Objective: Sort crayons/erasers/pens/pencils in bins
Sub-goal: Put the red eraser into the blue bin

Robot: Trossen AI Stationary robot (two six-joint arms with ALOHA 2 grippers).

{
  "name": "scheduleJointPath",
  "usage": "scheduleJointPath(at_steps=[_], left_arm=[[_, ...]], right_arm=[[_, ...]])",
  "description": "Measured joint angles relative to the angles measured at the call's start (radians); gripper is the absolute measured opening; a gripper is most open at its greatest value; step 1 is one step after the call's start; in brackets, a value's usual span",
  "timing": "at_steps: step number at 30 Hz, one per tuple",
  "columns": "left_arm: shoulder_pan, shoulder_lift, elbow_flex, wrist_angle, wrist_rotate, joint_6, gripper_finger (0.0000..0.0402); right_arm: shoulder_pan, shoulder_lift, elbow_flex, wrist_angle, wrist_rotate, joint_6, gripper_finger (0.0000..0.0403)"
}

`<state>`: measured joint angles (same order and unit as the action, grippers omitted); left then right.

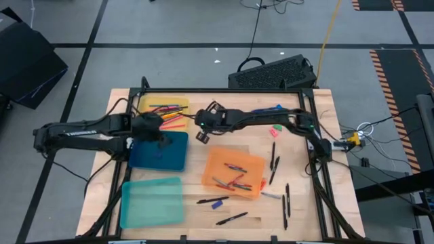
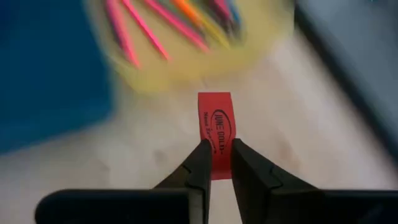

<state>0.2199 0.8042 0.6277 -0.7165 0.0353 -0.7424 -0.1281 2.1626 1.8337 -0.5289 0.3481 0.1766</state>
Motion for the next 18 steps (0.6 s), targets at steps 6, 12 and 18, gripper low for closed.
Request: scheduleJointPath(at_steps=[6, 12, 18], left_arm=[[0.116, 0.088, 0.0, 0.257, 0.171, -0.081, 0.0319], [0.14, 0.157, 0.001, 0.592, 0.31, -0.165, 0.0321], [0.132, 0.245, 0.001, 0.846, 0.363, -0.274, 0.0321]], right_arm=[[0.092, -0.161, -0.055, 0.047, -0.016, -0.243, 0.0035], [0.146, -0.305, -0.157, 0.099, 0.012, -0.287, 0.0034], [0.166, -0.374, -0.247, 0.229, 0.024, -0.285, 0.0031]])
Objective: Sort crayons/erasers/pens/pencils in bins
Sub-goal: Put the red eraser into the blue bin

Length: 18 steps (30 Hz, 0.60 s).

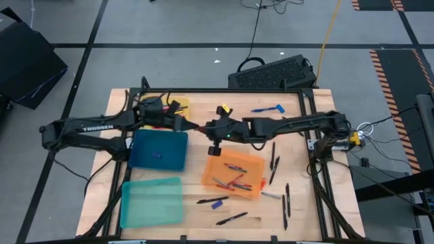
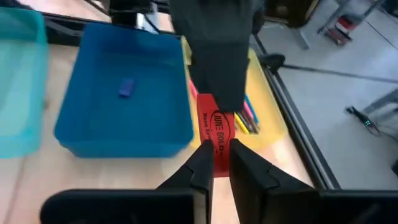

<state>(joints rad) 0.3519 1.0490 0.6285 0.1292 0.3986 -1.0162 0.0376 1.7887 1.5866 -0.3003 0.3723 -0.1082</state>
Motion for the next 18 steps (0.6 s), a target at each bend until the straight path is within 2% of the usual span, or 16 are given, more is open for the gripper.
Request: scheduleJointPath(at_steps=[4, 7, 11, 16, 18], left_arm=[[-0.018, 0.059, 0.0, 0.118, 0.039, -0.045, 0.031], [-0.03, 0.088, 0.0, 0.143, 0.04, -0.061, 0.027], [-0.035, 0.096, 0.0, 0.163, 0.038, -0.063, 0.0184], [-0.033, 0.088, -0.001, 0.157, 0.019, -0.053, 0.0046], [-0.033, 0.088, -0.001, 0.157, 0.02, -0.042, 0.0019]], right_arm=[[-0.002, 0.007, -0.017, -0.009, 0.02, 0.016, 0.0031], [0.002, 0.003, -0.017, 0.005, 0.021, 0.01, 0.0031], [0.004, 0.003, -0.015, 0.005, 0.022, 0.007, 0.003], [0.01, 0.001, -0.016, 0.01, 0.036, -0.012, 0.003], [0.011, 0.001, -0.016, 0.008, 0.044, -0.011, 0.003]])
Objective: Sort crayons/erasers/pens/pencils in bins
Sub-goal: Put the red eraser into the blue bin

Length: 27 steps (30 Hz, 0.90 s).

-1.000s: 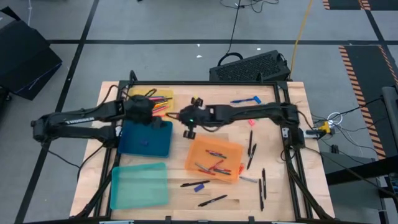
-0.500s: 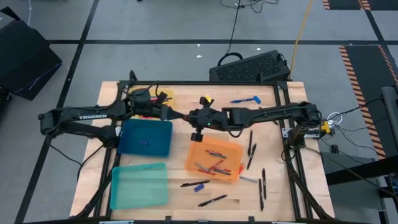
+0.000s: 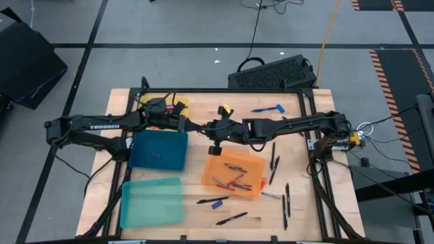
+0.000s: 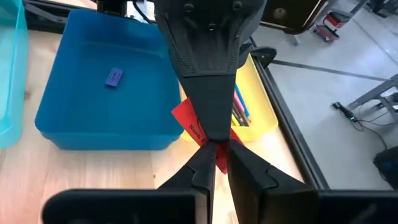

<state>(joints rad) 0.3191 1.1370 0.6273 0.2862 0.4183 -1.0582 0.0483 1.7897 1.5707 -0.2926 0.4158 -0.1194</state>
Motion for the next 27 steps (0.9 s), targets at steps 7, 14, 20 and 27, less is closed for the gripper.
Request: scheduleJointPath(at_steps=[7, 14, 20, 27], left_arm=[[-0.001, -0.01, -0.001, -0.009, -0.004, 0.033, 0.0016], [0.046, -0.15, 0.001, -0.287, -0.015, 0.139, 0.0015], [-0.009, -0.279, 0.001, -0.811, -0.213, 0.27, 0.0015], [-0.23, -0.265, 0.0, -1.136, -0.467, 0.307, 0.0015]], right_arm=[[0.001, -0.009, 0.0, 0.003, 0.029, 0.005, 0.0031], [-0.007, -0.137, 0.003, -0.121, 0.027, 0.109, 0.0056], [-0.073, -0.204, 0.003, -0.443, 0.067, 0.274, 0.0137], [-0.208, -0.234, -0.175, -0.682, 0.06, 0.515, 0.02]])
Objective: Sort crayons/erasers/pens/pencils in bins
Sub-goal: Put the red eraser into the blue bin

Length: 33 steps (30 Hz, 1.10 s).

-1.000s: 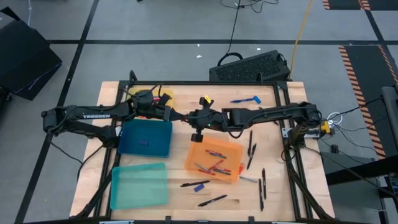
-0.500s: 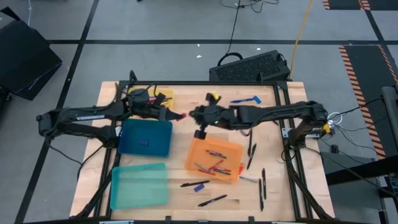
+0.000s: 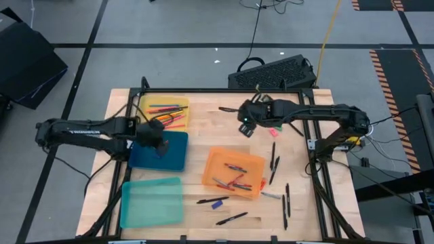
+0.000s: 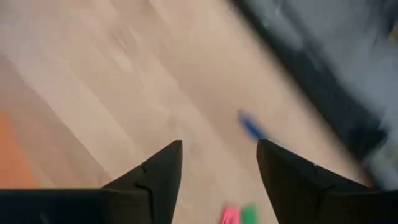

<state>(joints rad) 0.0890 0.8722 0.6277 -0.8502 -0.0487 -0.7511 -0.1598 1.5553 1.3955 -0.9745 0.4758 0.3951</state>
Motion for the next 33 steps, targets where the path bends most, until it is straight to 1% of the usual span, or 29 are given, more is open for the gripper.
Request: scheduleJointPath(at_steps=[3, 5, 9, 13, 18, 22, 26, 29, 31, 33], left_arm=[[-0.089, 0.032, 0.0, 0.004, -0.054, 0.043, 0.0015], [-0.126, 0.066, 0.0, 0.014, -0.071, 0.069, 0.0015], [-0.159, 0.149, -0.014, 0.026, -0.092, 0.114, 0.0024], [-0.171, 0.235, -0.049, 0.056, -0.085, 0.177, 0.0025], [-0.181, 0.312, -0.063, 0.068, -0.079, 0.239, 0.0027], [-0.181, 0.35, -0.063, 0.07, -0.079, 0.266, 0.0051], [-0.18, 0.362, -0.063, 0.066, -0.075, 0.269, 0.0091], [-0.179, 0.352, -0.061, 0.054, -0.073, 0.249, 0.0129], [-0.174, 0.34, -0.042, 0.02, -0.065, 0.232, 0.0156], [-0.165, 0.324, -0.018, -0.006, -0.054, 0.228, 0.0182]], right_arm=[[-0.071, -0.019, -0.149, 0.007, -0.096, 0.111, 0.021], [-0.114, -0.025, -0.249, 0.015, -0.161, 0.167, 0.0212], [-0.189, -0.025, -0.415, 0.065, -0.238, 0.235, 0.0211], [-0.252, -0.022, -0.522, 0.153, -0.296, 0.276, 0.0211], [-0.311, -0.023, -0.58, 0.204, -0.298, 0.267, 0.0211], [-0.342, -0.024, -0.592, 0.261, -0.345, 0.243, 0.021], [-0.34, -0.025, -0.592, 0.268, -0.357, 0.248, 0.021], [-0.33, -0.025, -0.591, 0.256, -0.369, 0.266, 0.021], [-0.325, -0.027, -0.59, 0.251, -0.398, 0.275, 0.021], [-0.316, -0.027, -0.593, 0.252, -0.465, 0.293, 0.021]])
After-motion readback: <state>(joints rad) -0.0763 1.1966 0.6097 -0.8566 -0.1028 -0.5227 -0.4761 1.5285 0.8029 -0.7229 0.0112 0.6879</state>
